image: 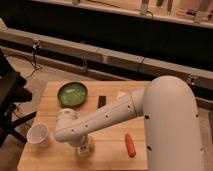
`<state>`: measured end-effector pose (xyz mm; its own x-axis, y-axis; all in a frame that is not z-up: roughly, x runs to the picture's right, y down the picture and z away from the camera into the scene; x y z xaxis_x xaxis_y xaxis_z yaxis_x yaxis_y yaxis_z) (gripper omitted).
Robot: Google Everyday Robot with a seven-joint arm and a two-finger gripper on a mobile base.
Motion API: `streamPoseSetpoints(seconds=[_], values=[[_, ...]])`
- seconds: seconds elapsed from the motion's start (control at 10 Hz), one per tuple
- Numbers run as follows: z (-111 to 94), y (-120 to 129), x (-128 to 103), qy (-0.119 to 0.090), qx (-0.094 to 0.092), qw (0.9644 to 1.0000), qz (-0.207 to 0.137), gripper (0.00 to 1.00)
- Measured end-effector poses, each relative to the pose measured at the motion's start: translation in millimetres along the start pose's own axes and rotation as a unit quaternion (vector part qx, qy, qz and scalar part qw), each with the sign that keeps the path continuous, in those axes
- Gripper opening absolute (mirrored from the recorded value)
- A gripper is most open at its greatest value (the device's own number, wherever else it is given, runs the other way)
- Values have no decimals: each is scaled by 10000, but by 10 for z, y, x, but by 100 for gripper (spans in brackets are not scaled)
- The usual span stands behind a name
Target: Place the bottle in the ceramic bowl
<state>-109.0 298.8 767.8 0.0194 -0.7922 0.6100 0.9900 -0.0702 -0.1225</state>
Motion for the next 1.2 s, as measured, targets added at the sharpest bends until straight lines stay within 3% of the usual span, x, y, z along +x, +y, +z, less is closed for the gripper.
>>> streamPoseSetpoints(seconds=[0.1, 0.3, 0.6, 1.2], values=[[10, 9, -3, 5, -4, 10000, 7, 52], [-39, 62, 10, 34, 24, 10000, 58, 35], [-292, 189, 56, 41, 163, 9998, 89, 7], [-593, 312, 379, 113, 374, 9991, 142, 6]])
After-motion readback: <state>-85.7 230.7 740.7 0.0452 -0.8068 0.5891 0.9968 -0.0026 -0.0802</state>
